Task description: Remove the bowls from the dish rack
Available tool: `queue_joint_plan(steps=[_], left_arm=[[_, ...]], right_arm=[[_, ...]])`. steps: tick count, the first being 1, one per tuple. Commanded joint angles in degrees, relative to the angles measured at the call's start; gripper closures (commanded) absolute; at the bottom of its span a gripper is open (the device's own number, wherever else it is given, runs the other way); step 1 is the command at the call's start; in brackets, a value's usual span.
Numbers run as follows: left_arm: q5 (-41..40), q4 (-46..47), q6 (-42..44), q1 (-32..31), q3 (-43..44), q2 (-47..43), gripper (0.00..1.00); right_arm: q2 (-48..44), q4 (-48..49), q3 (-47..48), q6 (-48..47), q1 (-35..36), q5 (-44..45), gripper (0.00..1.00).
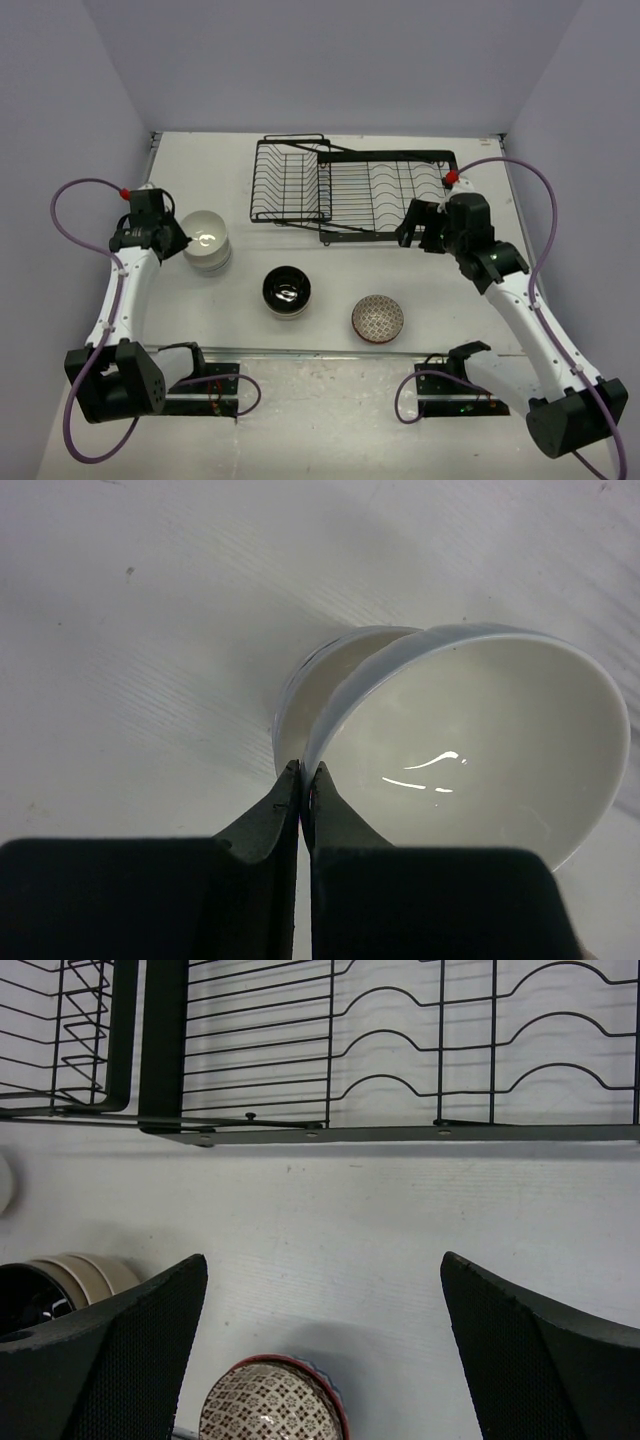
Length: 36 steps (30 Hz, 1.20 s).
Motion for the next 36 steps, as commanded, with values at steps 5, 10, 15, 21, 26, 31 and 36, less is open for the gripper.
queue_joint_plan(steps=[5, 10, 15, 21, 26, 31, 36], left_arm=[[1.92, 3.06, 0.74, 0.12, -1.44, -2.65, 1.0], [2.44, 2.44, 0.83, 0.12, -2.76, -1.78, 1.0], [2.53, 0.77, 0.22, 0.12, -1.8, 0.33, 1.0], [1.04, 0.06, 0.13, 0.12, -1.18, 1.56, 1.0], [0.42, -0.46, -0.31, 0.12, -0.74, 2.27, 0.93], [-0.1, -0.46, -0.48, 0.12, -0.21, 2.53, 0.85], [-0.1, -0.46, -0.75, 0.21, 0.14, 2.62, 0.79]], right_arm=[[-2.64, 2.26, -0.78, -1.23, -0.12, -0.87, 0.01], [-3.43, 2.44, -1.58, -1.49, -0.12, -1.13, 0.01], [-4.31, 2.96, -2.28, -1.75, 0.06, -2.19, 0.01], [-5.19, 3.23, -2.9, -1.84, 0.5, -2.45, 0.01], [-4.84, 3.32, -2.98, -2.02, 0.94, -2.8, 0.01], [-4.84, 3.4, -3.16, -2.19, 1.2, -2.89, 0.01], [-4.57, 3.49, -3.07, -2.28, 1.46, -3.07, 0.01]])
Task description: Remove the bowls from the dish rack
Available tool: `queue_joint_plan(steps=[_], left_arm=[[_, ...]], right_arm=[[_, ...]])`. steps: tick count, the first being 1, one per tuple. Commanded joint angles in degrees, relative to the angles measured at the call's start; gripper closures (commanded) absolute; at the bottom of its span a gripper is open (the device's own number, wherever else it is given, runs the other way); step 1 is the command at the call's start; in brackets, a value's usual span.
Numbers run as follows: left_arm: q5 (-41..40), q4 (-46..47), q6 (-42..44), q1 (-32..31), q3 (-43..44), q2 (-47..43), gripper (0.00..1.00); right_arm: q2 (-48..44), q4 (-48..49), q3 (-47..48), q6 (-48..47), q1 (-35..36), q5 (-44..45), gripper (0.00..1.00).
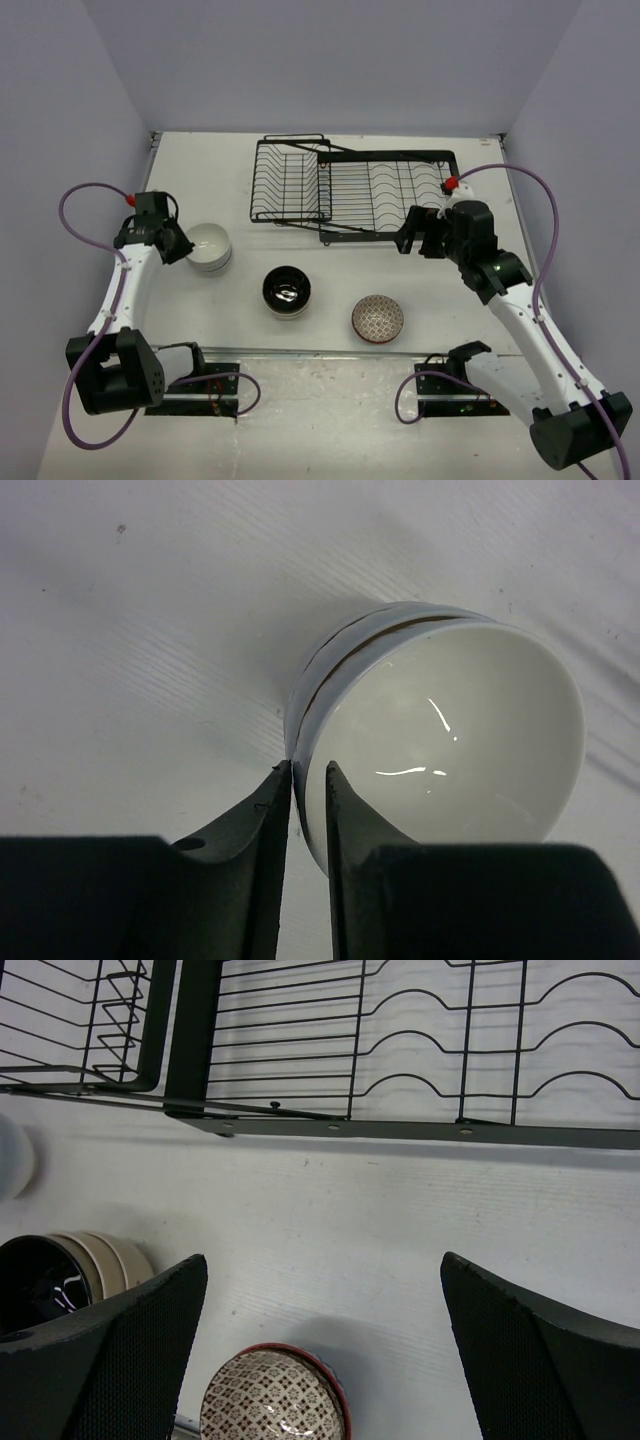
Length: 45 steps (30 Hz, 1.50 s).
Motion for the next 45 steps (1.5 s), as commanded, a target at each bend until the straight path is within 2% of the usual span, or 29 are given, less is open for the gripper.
queue_joint_plan(steps=[1, 4, 6, 7, 9, 10, 12, 18, 22, 25, 29, 35, 38, 45], left_arm=[[-0.02, 0.24, -0.49, 0.21, 2.3, -0.02, 0.77], [0.95, 0.06, -0.57, 0.21, 2.22, -0.55, 0.68], [1.65, -0.11, -0.66, 0.21, 2.39, -1.16, 0.53], [1.91, -0.55, -0.66, 0.21, 2.65, -1.86, 0.38], [2.88, -1.08, -1.01, 0.21, 2.83, -2.84, 0.24], [3.23, -1.69, -1.1, 0.12, 3.01, -4.06, 0.11], [3.94, -2.4, -1.19, 0.12, 3.97, -6.51, 0.0], [3.42, -6.52, 4.6, -1.8, 10.8, -14.94, 0.0], [-6.24, -11.88, 6.02, -14.61, 17.14, -20.05, 0.0], [-11.26, -14.53, 6.81, -19.81, 19.79, -25.23, 0.0], [-16.53, -16.81, 7.42, -24.91, 18.66, -33.92, 0.0], [-20.14, -20.85, 6.38, -27.56, 17.51, -42.19, 0.0], [-20.92, -21.91, 6.37, -28.44, 18.91, -45.28, 0.0], [-21.81, -22.62, 5.93, -30.46, 19.44, -46.34, 0.0]], right_arm=[[-0.29, 2.18, -0.45, -1.06, 0.33, -0.95, 0.01], [-0.11, 2.18, -0.36, -1.15, 0.42, -1.04, 0.01], [-0.02, 2.18, -0.36, -1.15, 0.42, -1.04, 0.01], [-0.02, 2.09, -0.36, -1.15, 0.42, -0.95, 0.01], [-0.02, 2.0, -0.27, -1.23, 0.42, -0.69, 0.01], [-0.11, 1.83, -0.27, -1.23, 0.42, -0.51, 0.01], [-0.29, 1.74, -0.1, -1.32, 0.42, -0.16, 0.01], [-3.97, 0.17, 1.82, -1.67, 1.03, 2.48, 0.01], [-7.22, -8.77, 7.36, -0.53, 1.29, 8.79, 0.01], [-9.77, -15.98, 12.19, -0.44, 1.65, 9.69, 0.01], [-15.73, -23.2, 16.07, -2.98, 1.91, 10.72, 0.01], [-24.88, -27.26, 18.97, -7.38, 1.91, 17.06, 0.01], [-30.07, -27.35, 16.7, -8.7, 1.91, 17.25, 0.01], [-35.18, -27.88, 14.4, -8.7, 2.0, 18.47, 0.01]])
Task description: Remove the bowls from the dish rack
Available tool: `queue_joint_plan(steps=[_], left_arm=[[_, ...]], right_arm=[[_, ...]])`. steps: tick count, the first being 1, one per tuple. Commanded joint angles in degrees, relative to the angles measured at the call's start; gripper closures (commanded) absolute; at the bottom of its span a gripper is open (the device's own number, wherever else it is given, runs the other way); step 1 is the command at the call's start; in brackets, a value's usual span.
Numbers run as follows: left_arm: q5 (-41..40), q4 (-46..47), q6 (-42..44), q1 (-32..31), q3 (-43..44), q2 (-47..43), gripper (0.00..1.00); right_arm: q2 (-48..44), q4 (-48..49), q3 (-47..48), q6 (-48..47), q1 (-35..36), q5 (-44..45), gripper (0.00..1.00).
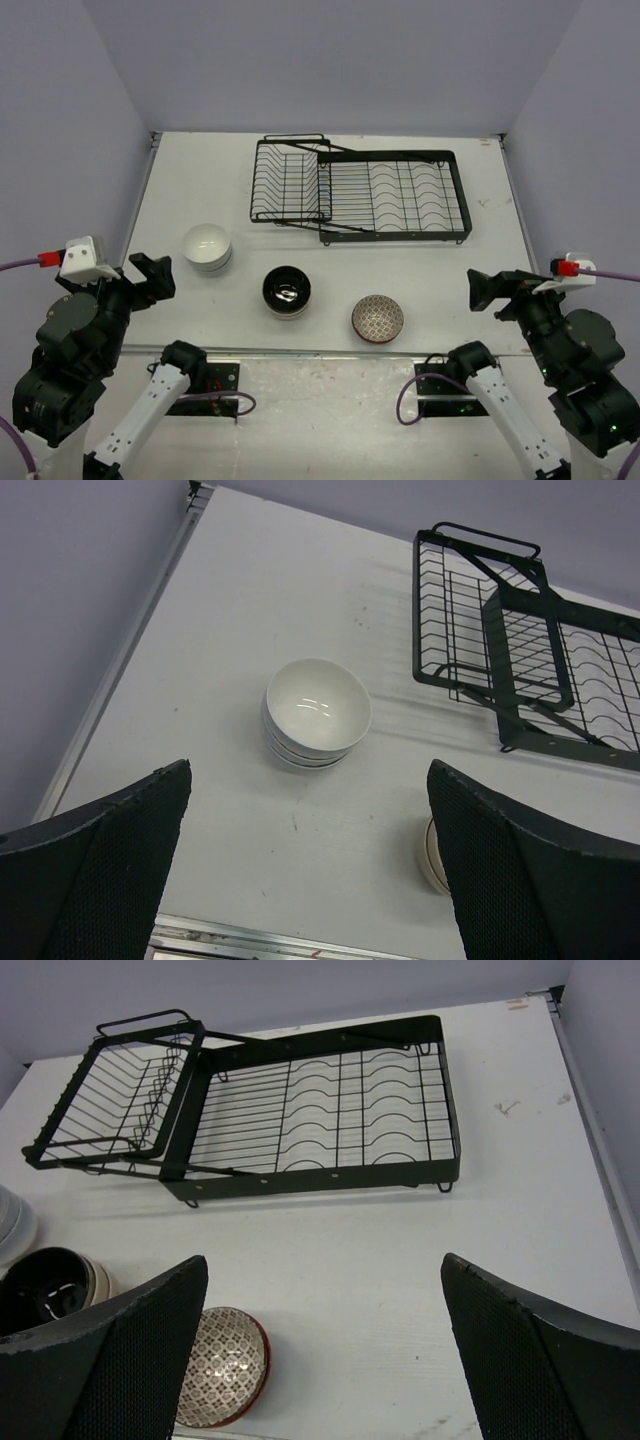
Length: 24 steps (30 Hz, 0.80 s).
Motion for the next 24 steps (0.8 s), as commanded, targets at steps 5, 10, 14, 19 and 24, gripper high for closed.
queue_joint_plan(steps=[5, 10, 14, 19, 24], left_arm=[[-2.3, -0.34, 0.6, -0.83, 0.4, -0.88, 0.0], [-5.01, 0.19, 1.39, -2.14, 0.58, -1.5, 0.0], [-5.82, 0.62, 1.65, -2.49, 0.4, -0.8, 0.0], [-5.38, 2.2, 2.53, -2.67, -0.82, -0.71, 0.0], [-4.59, 4.58, 4.46, -2.93, -2.76, -2.46, 0.0]], right_arm=[[-0.85, -0.34, 0.25, -1.58, 0.1, 5.2, 0.01], [-2.07, 1.94, -1.59, -0.7, 0.1, 5.3, 0.01], [-2.69, 3.09, -3.62, -0.35, 0.1, 4.85, 0.01], [-1.37, 3.0, -4.24, 0.0, 0.1, 5.46, 0.01], [-0.41, 2.83, -4.41, 0.0, 0.1, 6.52, 0.01]])
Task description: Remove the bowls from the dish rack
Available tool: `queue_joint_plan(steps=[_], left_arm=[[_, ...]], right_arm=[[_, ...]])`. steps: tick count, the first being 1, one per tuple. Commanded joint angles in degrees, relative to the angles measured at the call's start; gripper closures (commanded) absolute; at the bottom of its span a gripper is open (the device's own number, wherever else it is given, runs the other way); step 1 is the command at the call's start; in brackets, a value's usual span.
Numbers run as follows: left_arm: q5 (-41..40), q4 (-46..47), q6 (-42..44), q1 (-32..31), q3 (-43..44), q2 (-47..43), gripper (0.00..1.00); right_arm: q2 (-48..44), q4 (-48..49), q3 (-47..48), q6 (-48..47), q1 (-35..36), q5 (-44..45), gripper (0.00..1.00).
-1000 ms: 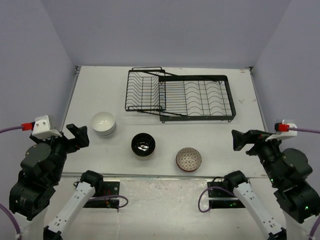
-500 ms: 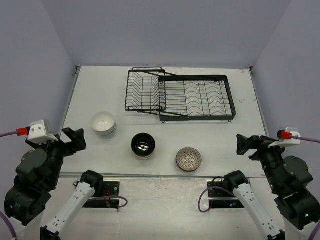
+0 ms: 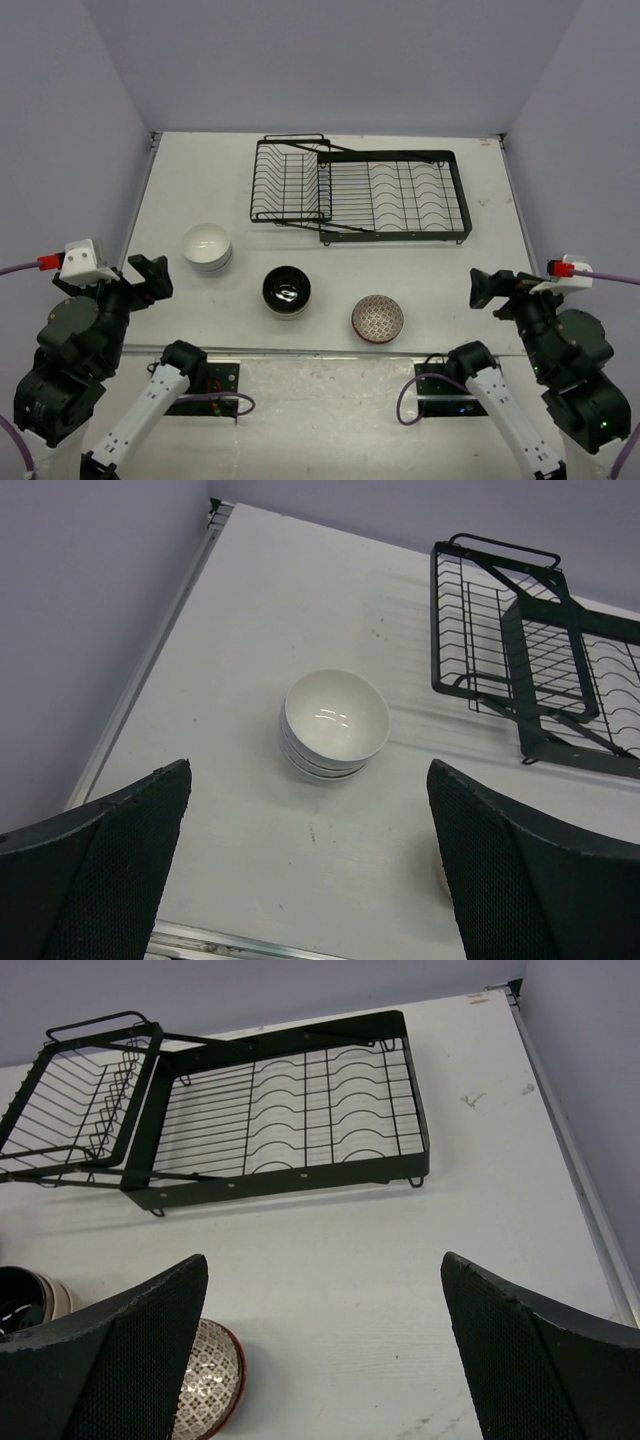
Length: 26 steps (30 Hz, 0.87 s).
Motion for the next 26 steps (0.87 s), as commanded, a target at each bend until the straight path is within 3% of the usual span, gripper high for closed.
queue_joint_plan(steps=[1, 26], left_arm=[[-0.19, 3.68, 2.74, -0.55, -1.19, -1.05, 0.0], [1.3, 15.02, 4.94, -0.73, -11.21, -1.31, 0.0]], right_arm=[[2.26, 1.78, -0.46, 0.55, 0.1, 1.82, 0.01], [2.61, 6.88, -6.17, 2.04, 0.1, 6.22, 0.01]])
